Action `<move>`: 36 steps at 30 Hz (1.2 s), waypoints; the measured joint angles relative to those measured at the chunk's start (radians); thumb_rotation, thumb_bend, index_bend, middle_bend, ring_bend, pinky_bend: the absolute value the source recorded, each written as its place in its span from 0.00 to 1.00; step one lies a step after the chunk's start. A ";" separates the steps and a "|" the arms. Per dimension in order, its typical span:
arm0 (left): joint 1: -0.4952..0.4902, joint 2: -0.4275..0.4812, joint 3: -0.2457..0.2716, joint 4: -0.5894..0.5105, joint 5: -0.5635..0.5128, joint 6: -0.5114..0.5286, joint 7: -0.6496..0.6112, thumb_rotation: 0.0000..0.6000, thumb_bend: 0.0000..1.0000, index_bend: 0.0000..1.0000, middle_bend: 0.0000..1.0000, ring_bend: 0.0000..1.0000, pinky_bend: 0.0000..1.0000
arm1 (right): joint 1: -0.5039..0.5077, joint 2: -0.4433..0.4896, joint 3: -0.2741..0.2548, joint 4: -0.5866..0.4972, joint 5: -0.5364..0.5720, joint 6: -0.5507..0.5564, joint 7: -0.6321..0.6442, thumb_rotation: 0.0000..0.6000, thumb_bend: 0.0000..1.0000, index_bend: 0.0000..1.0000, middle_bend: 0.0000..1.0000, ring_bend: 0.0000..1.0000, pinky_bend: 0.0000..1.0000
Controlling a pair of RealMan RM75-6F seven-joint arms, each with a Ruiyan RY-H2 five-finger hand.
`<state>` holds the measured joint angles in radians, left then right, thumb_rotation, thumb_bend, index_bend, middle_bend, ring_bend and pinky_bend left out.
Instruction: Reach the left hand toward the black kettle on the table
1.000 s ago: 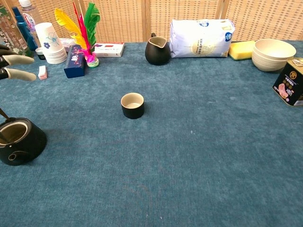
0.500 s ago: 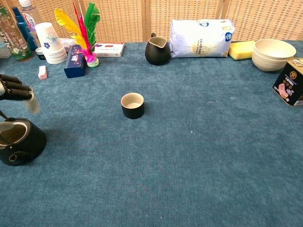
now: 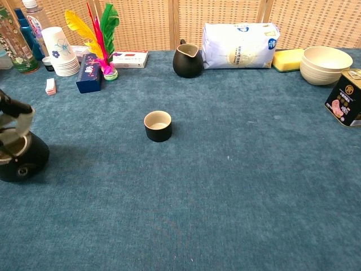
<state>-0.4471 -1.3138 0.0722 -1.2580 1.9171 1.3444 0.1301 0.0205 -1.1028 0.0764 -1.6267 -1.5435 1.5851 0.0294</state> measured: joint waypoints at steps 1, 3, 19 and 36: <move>0.001 0.000 -0.007 -0.002 -0.009 0.008 -0.008 1.00 0.60 0.78 0.81 0.79 1.00 | 0.000 0.000 0.000 0.000 0.000 0.000 0.000 1.00 0.00 0.00 0.00 0.00 0.00; 0.003 0.002 -0.024 -0.014 -0.034 0.023 -0.033 1.00 0.60 0.78 0.81 0.79 1.00 | 0.000 0.001 -0.001 -0.001 0.000 -0.001 0.000 1.00 0.00 0.00 0.00 0.00 0.00; -0.099 0.056 -0.186 -0.212 -0.234 -0.103 -0.003 1.00 0.59 0.78 0.82 0.78 1.00 | 0.003 -0.005 -0.008 -0.001 -0.007 -0.012 -0.015 1.00 0.00 0.00 0.00 0.00 0.00; -0.266 -0.039 -0.318 -0.273 -0.468 -0.303 0.277 1.00 0.58 0.78 0.81 0.78 1.00 | 0.008 0.002 -0.005 0.003 0.005 -0.027 0.008 1.00 0.00 0.00 0.00 0.00 0.00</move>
